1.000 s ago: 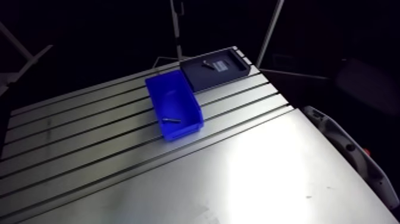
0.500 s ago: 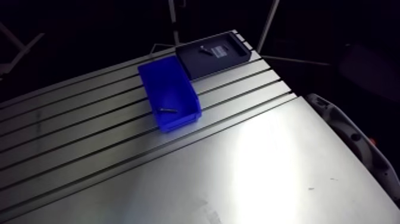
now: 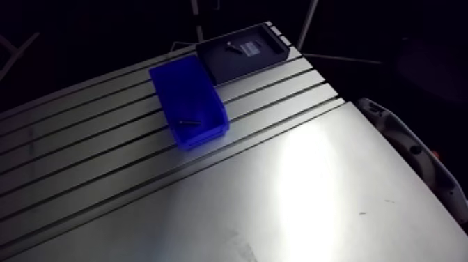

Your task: Pick up the M10 bolt from the tray and put it into the blue bin.

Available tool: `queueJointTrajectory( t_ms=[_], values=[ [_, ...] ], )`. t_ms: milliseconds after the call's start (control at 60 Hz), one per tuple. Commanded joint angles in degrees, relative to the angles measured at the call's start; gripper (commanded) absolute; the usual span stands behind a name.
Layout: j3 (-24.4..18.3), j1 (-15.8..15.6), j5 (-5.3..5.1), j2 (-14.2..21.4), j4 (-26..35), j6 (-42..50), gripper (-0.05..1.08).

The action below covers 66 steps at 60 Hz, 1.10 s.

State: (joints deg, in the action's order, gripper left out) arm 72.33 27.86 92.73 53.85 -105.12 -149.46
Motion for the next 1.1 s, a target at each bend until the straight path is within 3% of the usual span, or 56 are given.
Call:
queueJointTrajectory(
  t_ms=[17, 383, 1100],
  values=[
    [0.7, 0.5, -0.05, -0.3, 0.0, -0.1, 0.26],
    [0.8, 0.6, -0.13, -2.0, -1.2, 0.0, 0.40],
    [1.5, 0.7, 0.04, -4.2, -4.8, 0.1, 0.43]
  ],
)
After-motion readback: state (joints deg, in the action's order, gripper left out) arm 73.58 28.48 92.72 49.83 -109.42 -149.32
